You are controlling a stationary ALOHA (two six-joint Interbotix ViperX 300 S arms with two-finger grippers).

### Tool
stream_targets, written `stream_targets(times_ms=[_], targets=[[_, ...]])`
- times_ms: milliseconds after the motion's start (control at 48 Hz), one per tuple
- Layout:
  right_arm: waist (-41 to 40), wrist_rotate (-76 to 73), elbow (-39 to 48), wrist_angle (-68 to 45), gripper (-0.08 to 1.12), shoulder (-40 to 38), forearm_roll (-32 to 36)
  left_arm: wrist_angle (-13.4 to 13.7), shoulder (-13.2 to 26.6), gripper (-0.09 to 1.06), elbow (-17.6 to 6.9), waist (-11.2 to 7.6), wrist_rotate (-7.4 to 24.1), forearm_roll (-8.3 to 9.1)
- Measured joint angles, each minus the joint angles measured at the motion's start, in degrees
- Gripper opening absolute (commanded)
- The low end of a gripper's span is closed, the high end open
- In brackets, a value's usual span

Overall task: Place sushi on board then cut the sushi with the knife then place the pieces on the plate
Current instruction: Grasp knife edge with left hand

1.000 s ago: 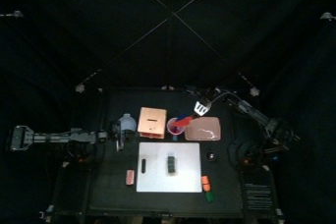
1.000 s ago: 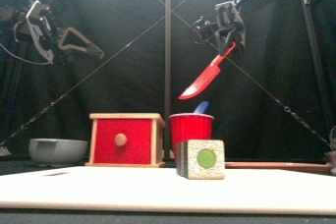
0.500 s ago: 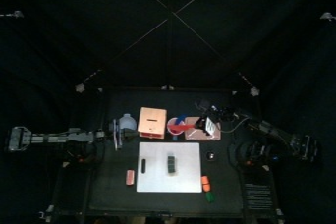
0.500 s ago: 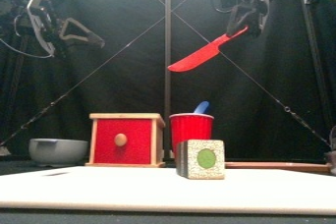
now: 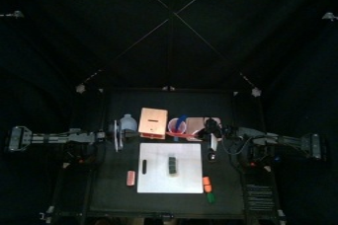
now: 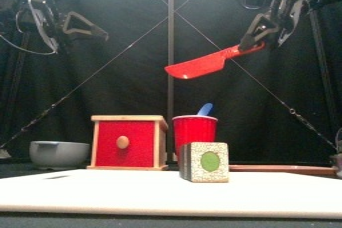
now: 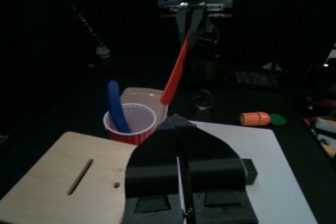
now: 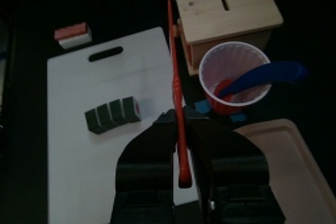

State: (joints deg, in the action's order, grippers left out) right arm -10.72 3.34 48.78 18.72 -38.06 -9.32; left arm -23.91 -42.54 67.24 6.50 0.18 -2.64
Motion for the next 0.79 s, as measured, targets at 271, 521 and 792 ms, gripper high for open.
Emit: stream_targets(times_ms=[271, 521, 792], targets=[[8.88, -0.35, 3.78, -10.37, 0.44, 3.78, 6.06, -0.18, 1.93, 0.33, -0.09, -5.45, -0.18, 2.55], [11.34, -0.35, 4.57, -14.68, 0.44, 8.88, 3.69, 0.0, 7.03, 0.77, -0.09, -6.33, 0.09, -0.18], [11.51, -0.35, 4.57, -16.08, 0.44, 11.95, 3.52, 1.58, 11.51, 0.85, -2.11, -6.5, 2.37, -0.26]])
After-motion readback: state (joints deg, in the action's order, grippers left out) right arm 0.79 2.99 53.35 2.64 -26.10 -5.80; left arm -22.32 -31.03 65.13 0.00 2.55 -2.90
